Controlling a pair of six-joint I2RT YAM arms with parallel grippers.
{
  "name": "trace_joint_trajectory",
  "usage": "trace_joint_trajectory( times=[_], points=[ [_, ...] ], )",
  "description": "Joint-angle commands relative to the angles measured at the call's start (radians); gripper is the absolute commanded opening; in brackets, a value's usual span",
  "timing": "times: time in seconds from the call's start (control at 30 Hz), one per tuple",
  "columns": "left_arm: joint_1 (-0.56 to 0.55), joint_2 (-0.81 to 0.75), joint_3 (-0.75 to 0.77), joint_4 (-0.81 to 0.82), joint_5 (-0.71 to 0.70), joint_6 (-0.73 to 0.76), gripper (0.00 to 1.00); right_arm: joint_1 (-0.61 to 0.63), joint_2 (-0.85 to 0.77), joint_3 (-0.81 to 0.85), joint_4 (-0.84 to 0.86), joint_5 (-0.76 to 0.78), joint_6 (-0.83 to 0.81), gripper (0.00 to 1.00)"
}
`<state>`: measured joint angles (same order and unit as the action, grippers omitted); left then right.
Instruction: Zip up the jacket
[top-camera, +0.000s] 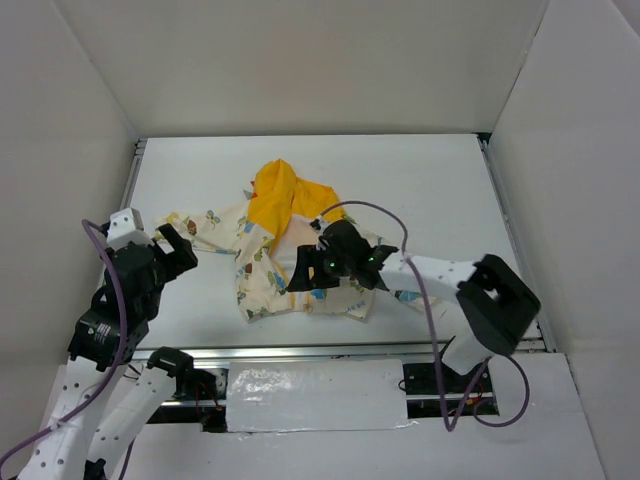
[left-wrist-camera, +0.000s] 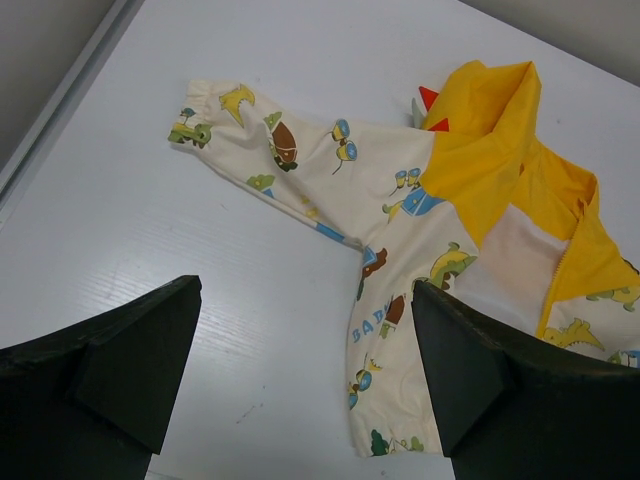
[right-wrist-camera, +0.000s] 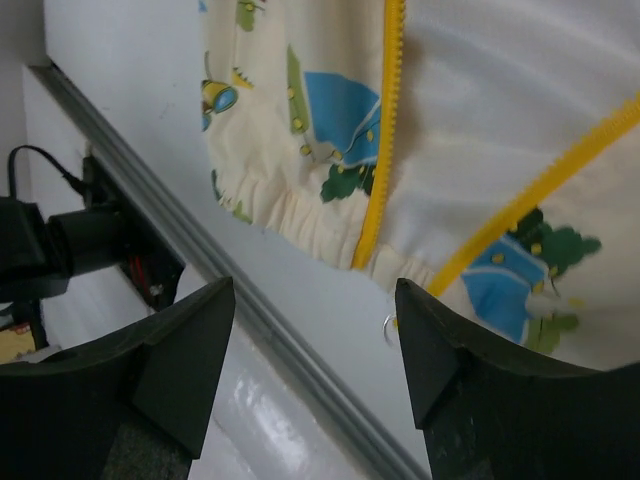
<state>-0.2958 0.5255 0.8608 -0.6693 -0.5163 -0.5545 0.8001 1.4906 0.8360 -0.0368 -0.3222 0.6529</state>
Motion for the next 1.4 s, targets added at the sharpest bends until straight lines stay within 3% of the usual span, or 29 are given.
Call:
trace_joint_trajectory(
  times=[0.0, 0.33, 0.5, 0.77, 0.9, 0.93, 1.0, 1.13, 1.27, 1.37],
  points=[
    [0.006, -0.001, 0.030, 0.033, 0.010, 0.010, 0.99, 0.033, 0.126, 0.077, 0.175, -0.034, 0.036, 0.72],
    [0.009, 0.041, 0.032, 0.050, 0.076, 0.038, 0.99, 0.028, 0.315, 0.176, 0.181, -0.001, 0.016, 0.70],
    [0.009, 0.034, 0.027, 0.057, 0.088, 0.044, 0.99, 0.019, 0.350, 0.184, 0.207, -0.029, 0.024, 0.55],
    [0.009, 0.036, 0.027, 0.057, 0.094, 0.047, 0.99, 0.021, 0.367, 0.172, 0.213, -0.046, 0.040, 0.52],
    [0.009, 0.034, 0.027, 0.057, 0.094, 0.047, 0.99, 0.021, 0.381, 0.163, 0.213, -0.043, 0.054, 0.40],
    [0.009, 0.034, 0.026, 0.057, 0.094, 0.047, 0.99, 0.021, 0.382, 0.163, 0.212, -0.041, 0.056, 0.32],
    [0.009, 0.033, 0.026, 0.059, 0.096, 0.047, 0.99, 0.021, 0.382, 0.157, 0.210, -0.032, 0.063, 0.26],
    [0.009, 0.034, 0.026, 0.059, 0.099, 0.047, 0.99, 0.021, 0.369, 0.135, 0.232, -0.031, 0.074, 0.00],
    [0.009, 0.034, 0.027, 0.056, 0.133, 0.039, 0.99, 0.019, 0.288, 0.098, 0.287, -0.038, 0.086, 0.00],
    [0.007, 0.022, 0.017, 0.077, 0.292, 0.038, 0.99, 0.021, 0.214, 0.075, 0.308, -0.029, 0.096, 0.00]
  ],
)
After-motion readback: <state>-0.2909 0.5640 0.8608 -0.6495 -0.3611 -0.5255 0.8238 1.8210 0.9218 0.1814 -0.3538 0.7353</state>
